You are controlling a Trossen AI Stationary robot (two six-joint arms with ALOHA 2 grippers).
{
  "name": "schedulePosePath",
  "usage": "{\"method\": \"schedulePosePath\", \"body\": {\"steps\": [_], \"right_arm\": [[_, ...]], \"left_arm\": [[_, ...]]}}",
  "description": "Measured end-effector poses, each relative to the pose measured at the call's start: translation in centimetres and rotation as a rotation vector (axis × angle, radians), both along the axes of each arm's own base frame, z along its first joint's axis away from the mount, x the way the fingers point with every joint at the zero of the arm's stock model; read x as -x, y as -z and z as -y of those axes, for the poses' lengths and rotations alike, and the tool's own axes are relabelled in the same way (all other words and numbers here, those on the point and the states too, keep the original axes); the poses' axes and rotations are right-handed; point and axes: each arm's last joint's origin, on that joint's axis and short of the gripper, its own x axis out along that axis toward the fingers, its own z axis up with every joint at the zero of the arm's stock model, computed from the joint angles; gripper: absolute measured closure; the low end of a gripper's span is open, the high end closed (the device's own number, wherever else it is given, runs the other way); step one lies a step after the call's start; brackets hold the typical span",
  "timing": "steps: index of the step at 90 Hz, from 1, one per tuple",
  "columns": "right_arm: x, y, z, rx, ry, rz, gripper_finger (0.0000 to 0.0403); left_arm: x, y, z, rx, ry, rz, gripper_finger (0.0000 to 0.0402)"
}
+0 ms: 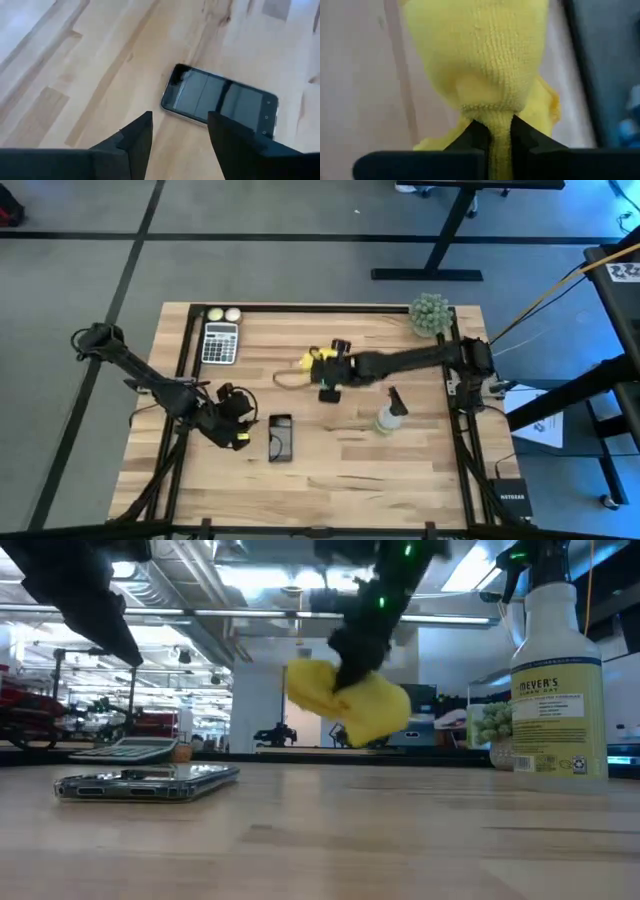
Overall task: Apply microfiber cloth
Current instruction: Wipe the back of the black cellphone with a yellow microfiber towel, then return to Home Position
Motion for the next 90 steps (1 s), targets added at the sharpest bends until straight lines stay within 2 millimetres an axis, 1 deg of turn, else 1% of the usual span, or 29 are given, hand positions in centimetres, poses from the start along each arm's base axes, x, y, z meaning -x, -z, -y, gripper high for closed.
{"method": "schedulePosePath", "body": {"steps": [10, 15, 20, 26, 41, 48, 51, 57, 68, 75, 81, 85, 90], "right_arm": [[0.7, 0.2, 3.8, -0.133, 0.087, -0.002, 0.0386], [1.0, 0.3, 5.3, -0.163, 0.113, 0.000, 0.0377], [1.3, 0.3, 6.2, -0.172, 0.124, 0.001, 0.0358], [1.4, 0.3, 6.6, -0.195, 0.113, 0.002, 0.0326], [1.4, 0.3, 6.7, -0.213, 0.081, -0.003, 0.0228], [2.1, -0.2, 6.5, -0.215, 0.058, -0.047, 0.0196], [2.4, -0.8, 6.4, -0.217, 0.057, -0.041, 0.0186], [3.2, -2.8, 6.0, -0.234, 0.033, 0.004, 0.0174], [5.5, -6.6, 5.2, -0.227, -0.005, 0.055, 0.0170], [7.7, -9.4, 4.6, -0.221, -0.018, 0.119, 0.0175], [10.0, -11.5, 4.0, -0.212, -0.038, 0.199, 0.0183], [11.7, -12.4, 3.6, -0.207, -0.057, 0.247, 0.0190], [13.6, -12.9, 3.1, -0.199, -0.081, 0.310, 0.0200]], "left_arm": [[0.0, 0.0, 0.0, 0.000, 0.000, 0.000, 0.0231], [0.0, 0.0, 0.0, 0.001, 0.000, 0.000, 0.0231], [0.0, 0.0, 0.0, 0.000, 0.000, 0.000, 0.0231], [0.0, 0.0, 0.0, 0.001, 0.000, 0.000, 0.0231], [0.0, 0.0, 0.0, -0.001, 0.002, 0.000, 0.0231], [0.0, 0.0, 0.0, -0.014, 0.008, 0.002, 0.0231], [-0.1, 0.0, 0.0, -0.024, 0.012, 0.004, 0.0231], [-0.1, -0.2, -0.3, -0.038, 0.015, 0.010, 0.0231], [-0.1, -0.9, -1.3, -0.048, 0.015, 0.023, 0.0231], [0.1, -1.6, -2.3, -0.048, 0.012, 0.039, 0.0237], [0.1, -2.1, -3.2, -0.057, 0.015, 0.049, 0.0250], [-0.1, -2.4, -3.8, -0.066, 0.027, 0.062, 0.0263], [-0.3, -2.6, -4.6, -0.057, 0.069, 0.077, 0.0281]]}}
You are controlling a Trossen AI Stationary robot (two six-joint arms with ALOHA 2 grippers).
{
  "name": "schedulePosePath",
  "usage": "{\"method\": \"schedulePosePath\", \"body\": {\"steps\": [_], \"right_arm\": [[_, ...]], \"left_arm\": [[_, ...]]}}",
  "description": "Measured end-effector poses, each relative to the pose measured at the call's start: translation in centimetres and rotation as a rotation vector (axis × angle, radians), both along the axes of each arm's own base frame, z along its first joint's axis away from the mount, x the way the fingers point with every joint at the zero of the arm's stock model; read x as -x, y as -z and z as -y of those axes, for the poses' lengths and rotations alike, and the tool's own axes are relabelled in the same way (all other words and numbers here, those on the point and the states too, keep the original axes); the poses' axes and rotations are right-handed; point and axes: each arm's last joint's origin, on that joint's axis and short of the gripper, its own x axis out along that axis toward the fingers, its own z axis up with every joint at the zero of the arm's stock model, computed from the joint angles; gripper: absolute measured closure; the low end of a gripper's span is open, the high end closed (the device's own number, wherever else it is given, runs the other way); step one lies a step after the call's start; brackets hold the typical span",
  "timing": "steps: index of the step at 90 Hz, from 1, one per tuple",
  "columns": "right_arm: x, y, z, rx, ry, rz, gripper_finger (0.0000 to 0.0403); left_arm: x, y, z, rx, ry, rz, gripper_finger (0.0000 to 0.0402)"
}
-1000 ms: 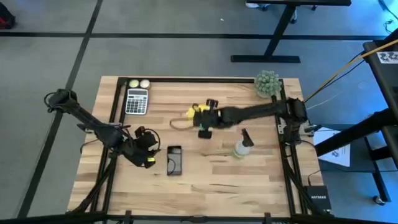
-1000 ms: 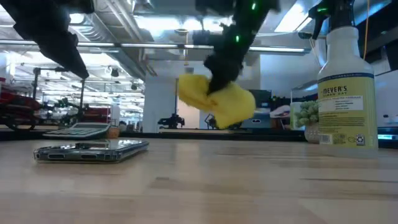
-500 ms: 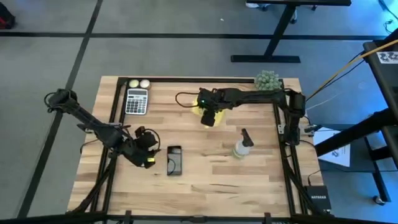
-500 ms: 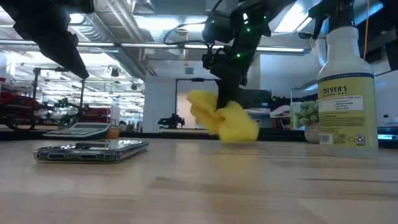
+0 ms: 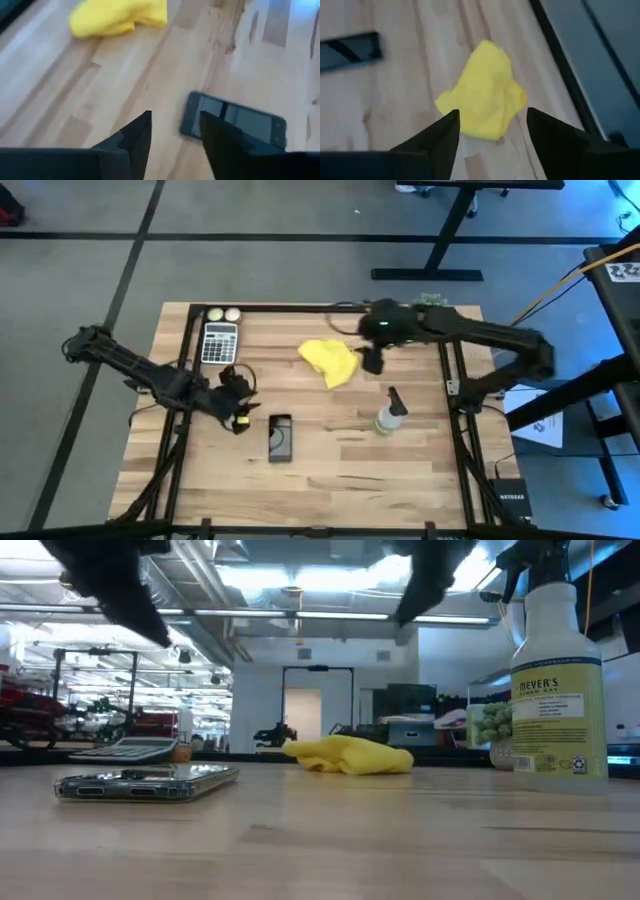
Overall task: Apply microfiber cloth
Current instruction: Return to Home Position
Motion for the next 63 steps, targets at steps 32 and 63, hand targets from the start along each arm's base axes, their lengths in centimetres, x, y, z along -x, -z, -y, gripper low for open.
{"method": "schedulePosePath", "body": {"steps": [32, 63], "right_arm": [[10.0, 2.5, -3.1, -0.088, -0.104, 0.405, 0.0306], [14.2, 7.2, -4.3, -0.086, -0.185, 0.749, 0.0389]], "left_arm": [[0.6, 0.4, -5.0, 0.088, 0.173, 0.217, 0.0394], [4.8, 2.8, -6.5, 0.059, 0.090, 0.428, 0.0399]]}}
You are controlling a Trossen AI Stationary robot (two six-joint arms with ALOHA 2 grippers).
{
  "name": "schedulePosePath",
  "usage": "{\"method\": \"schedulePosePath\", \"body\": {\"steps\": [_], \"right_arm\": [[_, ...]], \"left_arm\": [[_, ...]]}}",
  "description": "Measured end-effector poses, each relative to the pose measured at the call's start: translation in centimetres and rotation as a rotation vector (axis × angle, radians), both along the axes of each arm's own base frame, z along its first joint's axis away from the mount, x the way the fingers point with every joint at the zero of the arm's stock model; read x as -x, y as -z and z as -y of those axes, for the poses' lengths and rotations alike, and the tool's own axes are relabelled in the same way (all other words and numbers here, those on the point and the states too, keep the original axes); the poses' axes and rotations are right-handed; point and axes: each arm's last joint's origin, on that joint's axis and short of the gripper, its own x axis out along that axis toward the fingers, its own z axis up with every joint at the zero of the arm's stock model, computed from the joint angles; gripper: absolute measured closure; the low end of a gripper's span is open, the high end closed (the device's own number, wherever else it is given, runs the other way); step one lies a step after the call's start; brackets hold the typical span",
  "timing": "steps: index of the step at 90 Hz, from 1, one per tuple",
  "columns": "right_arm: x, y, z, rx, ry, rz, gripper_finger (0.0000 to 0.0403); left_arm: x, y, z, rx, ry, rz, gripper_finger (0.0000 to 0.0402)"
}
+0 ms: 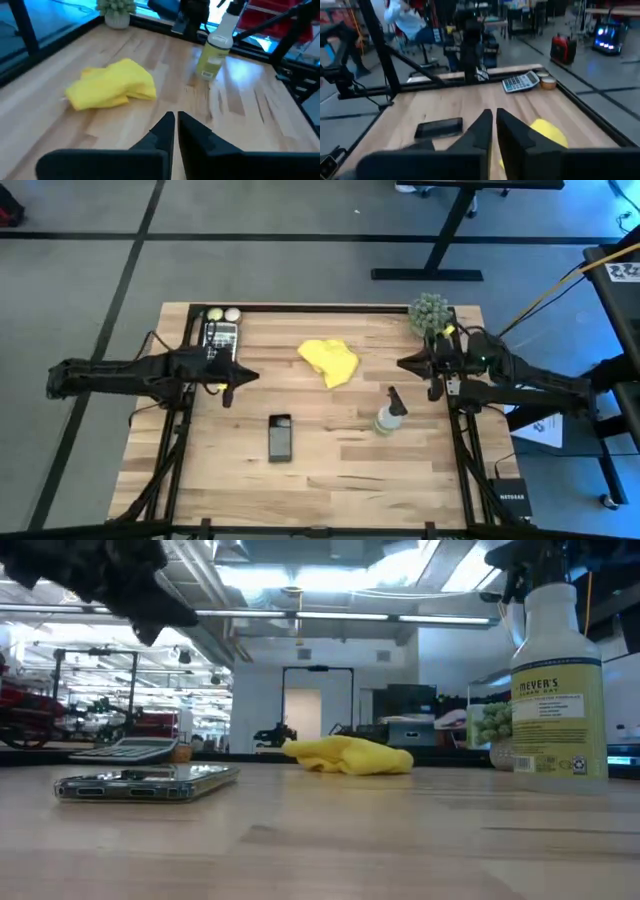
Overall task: Apply microfiber cloth
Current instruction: Return to Home Position
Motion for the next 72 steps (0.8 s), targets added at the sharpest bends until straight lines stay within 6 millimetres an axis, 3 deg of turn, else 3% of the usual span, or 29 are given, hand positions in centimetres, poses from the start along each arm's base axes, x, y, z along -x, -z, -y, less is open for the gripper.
{"method": "schedulePosePath", "body": {"steps": [22, 45, 72], "right_arm": [[0.9, 3.1, -0.4, -0.013, -0.071, 0.104, 0.0401], [1.4, 5.9, -0.3, -0.005, 0.011, 0.223, 0.0398], [1.3, 7.5, -0.1, -0.071, 0.065, 0.173, 0.0398]], "left_arm": [[1.6, 1.6, 0.1, 0.036, -0.016, 0.196, 0.0398], [2.4, 3.5, 0.0, 0.034, -0.107, 0.217, 0.0398], [2.5, 4.3, -0.2, 0.088, -0.184, 0.199, 0.0398]]}}
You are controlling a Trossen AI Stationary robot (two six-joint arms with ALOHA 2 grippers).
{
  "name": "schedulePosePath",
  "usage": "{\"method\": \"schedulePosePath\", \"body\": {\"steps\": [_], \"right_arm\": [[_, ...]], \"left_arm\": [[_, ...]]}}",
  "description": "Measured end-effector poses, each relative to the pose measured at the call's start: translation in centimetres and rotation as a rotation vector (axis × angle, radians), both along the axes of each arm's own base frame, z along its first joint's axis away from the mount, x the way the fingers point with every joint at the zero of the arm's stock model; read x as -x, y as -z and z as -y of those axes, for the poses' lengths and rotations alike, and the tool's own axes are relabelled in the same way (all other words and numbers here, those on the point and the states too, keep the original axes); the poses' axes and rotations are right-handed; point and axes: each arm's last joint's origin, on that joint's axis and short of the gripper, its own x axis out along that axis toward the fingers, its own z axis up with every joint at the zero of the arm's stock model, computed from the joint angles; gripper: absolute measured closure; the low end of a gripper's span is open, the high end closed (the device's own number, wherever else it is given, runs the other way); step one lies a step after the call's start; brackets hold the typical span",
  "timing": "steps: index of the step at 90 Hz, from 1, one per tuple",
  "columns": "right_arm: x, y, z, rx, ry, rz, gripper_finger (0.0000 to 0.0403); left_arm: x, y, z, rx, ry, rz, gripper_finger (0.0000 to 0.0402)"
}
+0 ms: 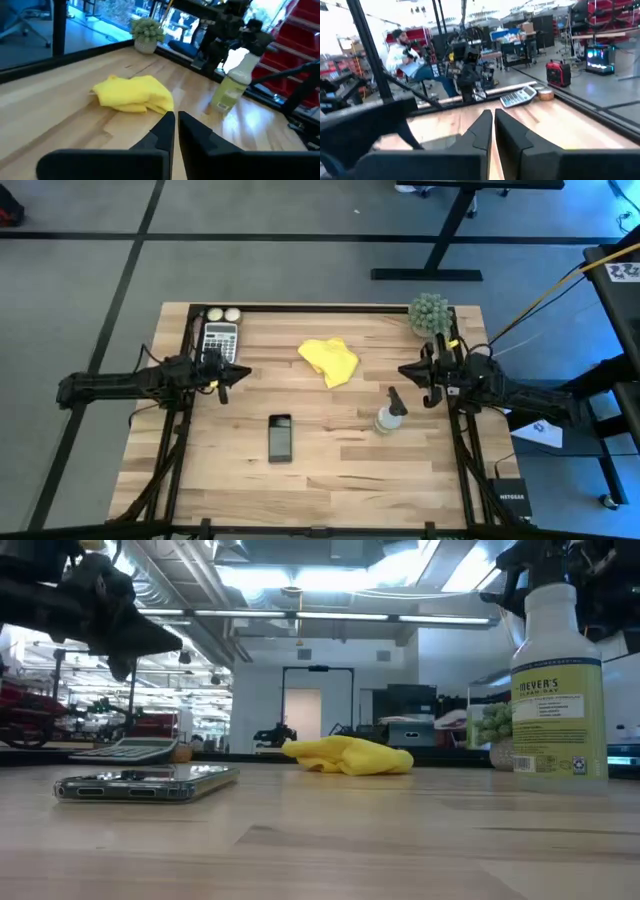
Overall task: Apply microfiber cloth
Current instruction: Return to Home Position
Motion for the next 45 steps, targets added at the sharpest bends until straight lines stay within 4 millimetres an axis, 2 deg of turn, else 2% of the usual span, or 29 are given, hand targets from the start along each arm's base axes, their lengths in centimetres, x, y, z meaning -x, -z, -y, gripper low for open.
{"method": "schedulePosePath", "body": {"steps": [17, 33, 45], "right_arm": [[0.03, -0.04, 0.03, 0.055, 0.018, 0.001, 0.0398], [0.36, -0.31, -0.30, 0.082, -0.066, 0.036, 0.0398], [0.80, -0.38, -0.30, 0.079, -0.029, 0.055, 0.0398]], "left_arm": [[-0.03, -0.27, 0.18, -0.052, 0.028, 0.014, 0.0398], [0.32, -0.78, 0.39, -0.099, 0.055, 0.058, 0.0398], [0.65, -0.82, 0.69, -0.122, 0.100, 0.065, 0.0398]]}}
